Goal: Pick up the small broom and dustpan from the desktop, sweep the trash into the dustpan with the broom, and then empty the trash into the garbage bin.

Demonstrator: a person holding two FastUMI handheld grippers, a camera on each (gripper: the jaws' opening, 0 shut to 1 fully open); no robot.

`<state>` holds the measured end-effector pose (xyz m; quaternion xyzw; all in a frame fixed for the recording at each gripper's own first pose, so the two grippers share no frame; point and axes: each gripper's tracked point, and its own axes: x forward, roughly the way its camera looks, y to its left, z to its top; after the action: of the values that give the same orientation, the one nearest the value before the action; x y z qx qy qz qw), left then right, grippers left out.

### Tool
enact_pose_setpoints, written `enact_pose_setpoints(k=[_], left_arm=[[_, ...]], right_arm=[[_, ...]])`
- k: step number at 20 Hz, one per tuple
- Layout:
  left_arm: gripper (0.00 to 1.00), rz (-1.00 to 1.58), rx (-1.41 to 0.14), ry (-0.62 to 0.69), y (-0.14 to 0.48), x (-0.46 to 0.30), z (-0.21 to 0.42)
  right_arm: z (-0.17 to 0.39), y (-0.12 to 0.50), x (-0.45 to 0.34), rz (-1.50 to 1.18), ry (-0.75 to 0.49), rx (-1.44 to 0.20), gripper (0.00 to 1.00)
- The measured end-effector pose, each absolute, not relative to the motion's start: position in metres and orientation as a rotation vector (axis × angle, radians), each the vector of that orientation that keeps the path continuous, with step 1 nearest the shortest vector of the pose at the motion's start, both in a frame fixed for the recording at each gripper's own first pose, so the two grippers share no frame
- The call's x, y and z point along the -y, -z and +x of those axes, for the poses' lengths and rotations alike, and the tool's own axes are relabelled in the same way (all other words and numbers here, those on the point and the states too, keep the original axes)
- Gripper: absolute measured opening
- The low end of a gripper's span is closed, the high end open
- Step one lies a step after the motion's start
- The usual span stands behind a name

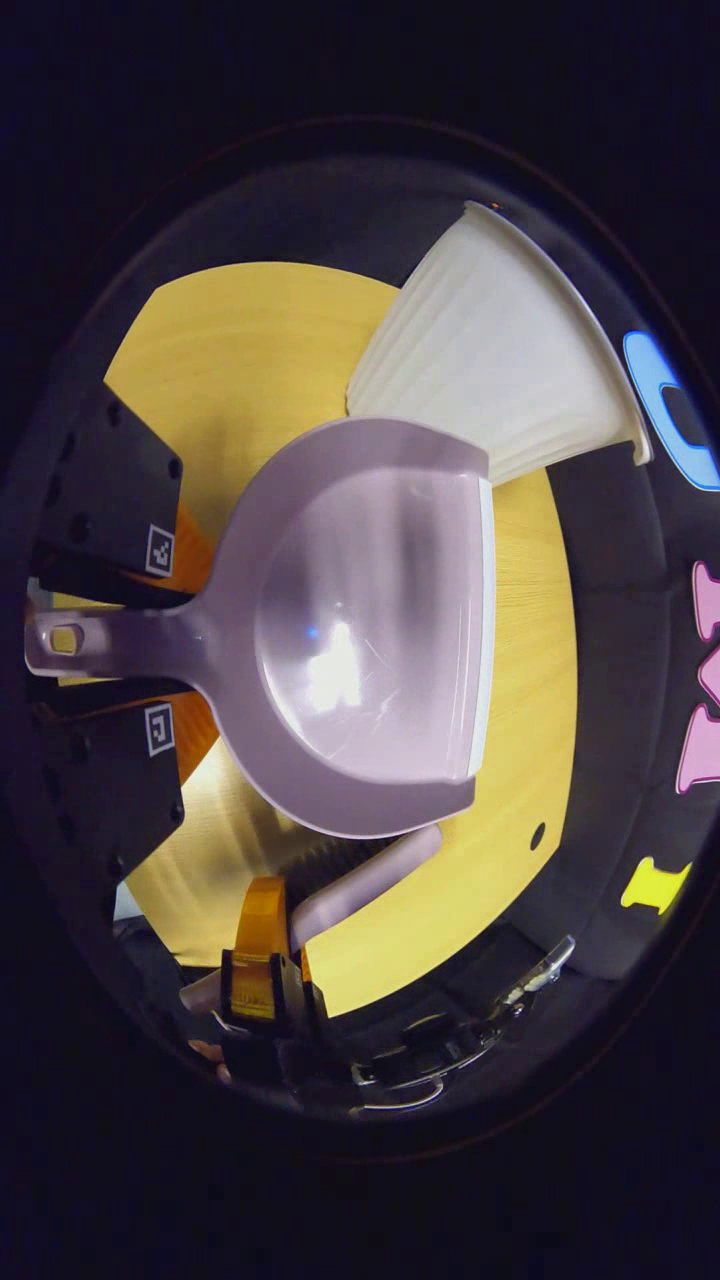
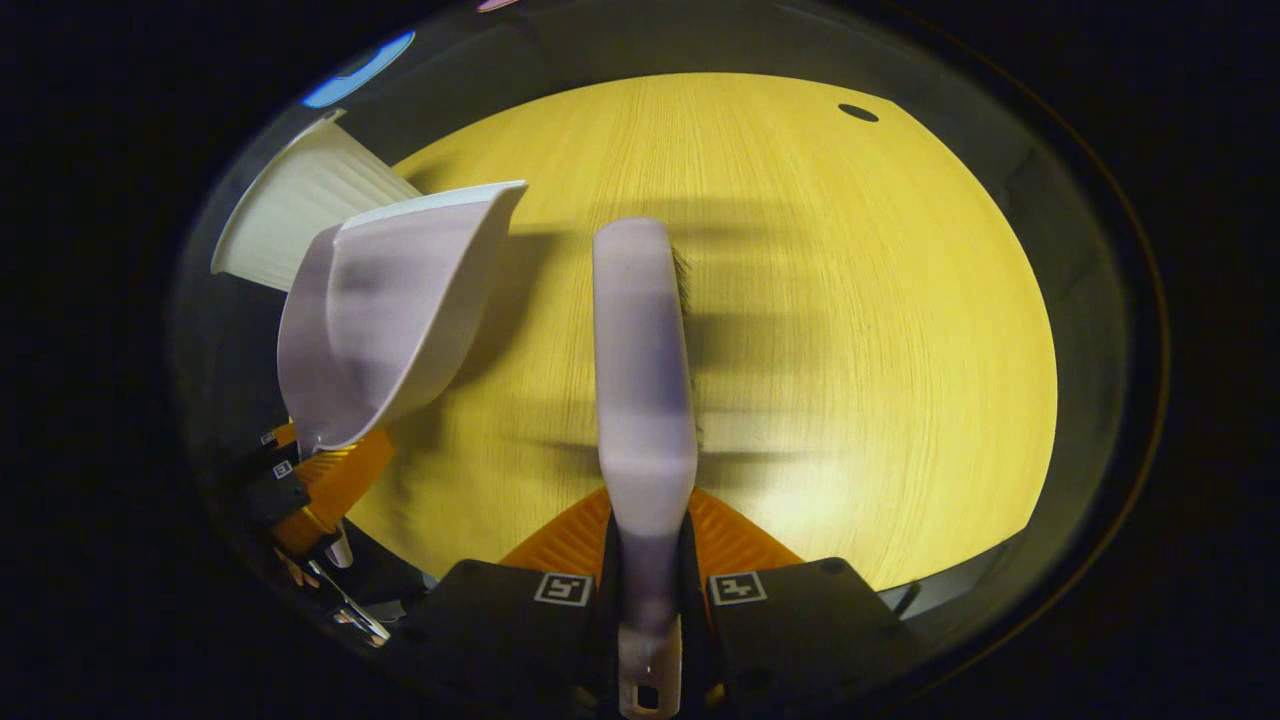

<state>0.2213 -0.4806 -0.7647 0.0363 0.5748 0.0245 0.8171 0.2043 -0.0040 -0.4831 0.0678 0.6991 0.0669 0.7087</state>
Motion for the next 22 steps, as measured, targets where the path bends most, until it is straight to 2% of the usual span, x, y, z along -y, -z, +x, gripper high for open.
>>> enact_pose_setpoints(k=[4,13,15,16,17,18,20,21,22], left_arm=[[0.3,-0.101,-1.326,-0.082,0.768,0.494,0.212],[0.31,-0.009,-1.395,-0.092,0.761,0.487,0.216],[0.37,-0.014,-1.397,-0.088,0.763,0.491,0.215],[0.52,-0.007,-1.399,-0.086,0.763,0.49,0.217],[0.67,0.001,-1.403,-0.091,0.763,0.49,0.217],[0.67,0.002,-1.402,-0.096,0.762,0.491,0.217],[0.82,0.005,-1.388,-0.12,0.758,0.49,0.218],[0.86,0.002,-1.378,-0.153,0.756,0.488,0.218],[0.86,-0.006,-1.361,-0.169,0.752,0.487,0.218]], right_arm=[[0.209,0.49,0.005,0.147,-0.15,-1.58,0.28],[0.21,0.502,-0.008,0.196,-0.134,-1.665,0.28],[0.212,0.501,-0.004,0.214,-0.128,-1.67,0.3],[0.216,0.501,-0.004,0.224,-0.129,-1.667,0.3],[0.219,0.501,-0.002,0.228,-0.13,-1.66,0.36],[0.22,0.501,-0.003,0.233,-0.13,-1.654,0.37],[0.219,0.498,-0.003,0.239,-0.127,-1.64,0.68],[0.221,0.496,-0.002,0.233,-0.121,-1.63,0.77],[0.221,0.491,0.0,0.234,-0.117,-1.609,0.85]])
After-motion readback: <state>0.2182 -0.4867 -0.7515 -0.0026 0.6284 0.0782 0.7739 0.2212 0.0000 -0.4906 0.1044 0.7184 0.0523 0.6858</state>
